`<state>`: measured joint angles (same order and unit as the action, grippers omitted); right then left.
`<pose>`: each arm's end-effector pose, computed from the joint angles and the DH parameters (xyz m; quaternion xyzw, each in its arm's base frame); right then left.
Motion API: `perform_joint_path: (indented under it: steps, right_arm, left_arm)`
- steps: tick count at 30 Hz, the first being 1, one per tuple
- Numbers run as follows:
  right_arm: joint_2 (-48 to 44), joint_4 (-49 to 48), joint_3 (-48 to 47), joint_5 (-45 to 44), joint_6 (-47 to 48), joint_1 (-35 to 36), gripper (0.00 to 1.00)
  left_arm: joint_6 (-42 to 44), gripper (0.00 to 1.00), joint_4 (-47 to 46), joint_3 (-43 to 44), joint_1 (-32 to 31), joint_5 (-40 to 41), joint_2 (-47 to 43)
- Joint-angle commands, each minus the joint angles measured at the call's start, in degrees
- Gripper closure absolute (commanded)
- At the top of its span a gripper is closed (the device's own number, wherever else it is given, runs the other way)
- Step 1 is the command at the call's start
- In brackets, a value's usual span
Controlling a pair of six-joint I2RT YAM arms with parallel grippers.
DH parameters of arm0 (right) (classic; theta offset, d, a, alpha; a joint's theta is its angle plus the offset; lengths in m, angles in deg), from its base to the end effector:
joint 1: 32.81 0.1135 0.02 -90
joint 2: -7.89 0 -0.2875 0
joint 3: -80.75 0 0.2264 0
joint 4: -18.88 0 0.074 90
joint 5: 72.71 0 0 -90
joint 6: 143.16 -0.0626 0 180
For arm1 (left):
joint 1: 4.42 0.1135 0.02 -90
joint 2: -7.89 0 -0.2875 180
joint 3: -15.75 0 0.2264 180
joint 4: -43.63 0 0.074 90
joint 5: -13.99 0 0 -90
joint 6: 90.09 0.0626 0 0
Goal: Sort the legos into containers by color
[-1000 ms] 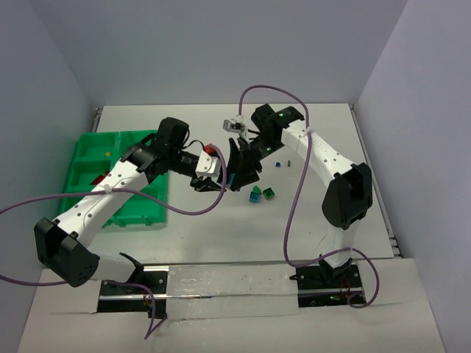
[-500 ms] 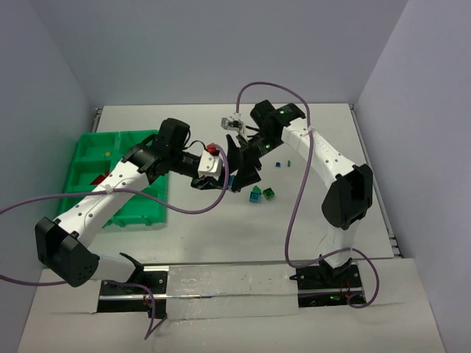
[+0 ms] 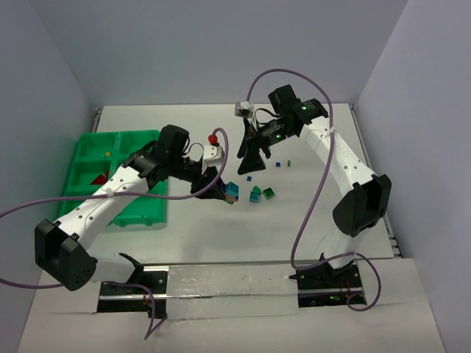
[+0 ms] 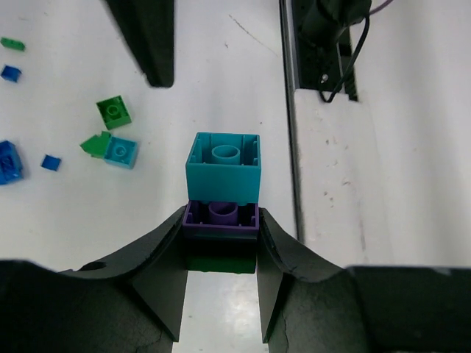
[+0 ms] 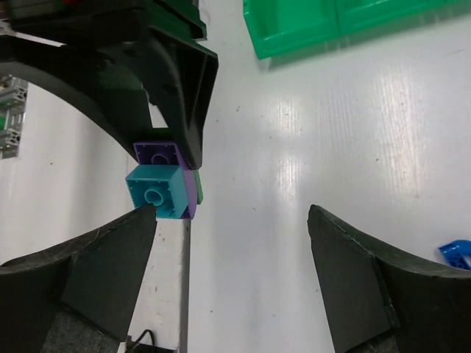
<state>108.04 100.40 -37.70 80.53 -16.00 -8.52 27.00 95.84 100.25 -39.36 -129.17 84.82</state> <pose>0.2793 0.1874 0.3764 -0.5276 0.6501 0.4847 0.2531 0.1834 -0.1893 0.3450 0.5730 0.6183 -0.4355 0.3158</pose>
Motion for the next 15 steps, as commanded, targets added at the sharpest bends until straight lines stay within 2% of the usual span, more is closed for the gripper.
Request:
perform_joint_path:
  steps: [1,4,15]
  right_arm:
    - [-3.63,-3.10,-0.24,-1.18,-1.66,0.49,0.09]
    - [-2.77,-1.59,-0.52,-0.05,-1.63,1.44,0.04]
    - [-4.19,-2.76,4.64,2.67,-2.36,5.03,0.02]
  left_arm:
    - [-13.30,1.00,-4.57,2.20,1.68,-2.96,0.29]
    - [-18.21,1.00,-7.46,2.24,2.93,-4.19,0.26]
    - [-28.52,1.00,-15.34,1.36,5.13,-6.87,0.37]
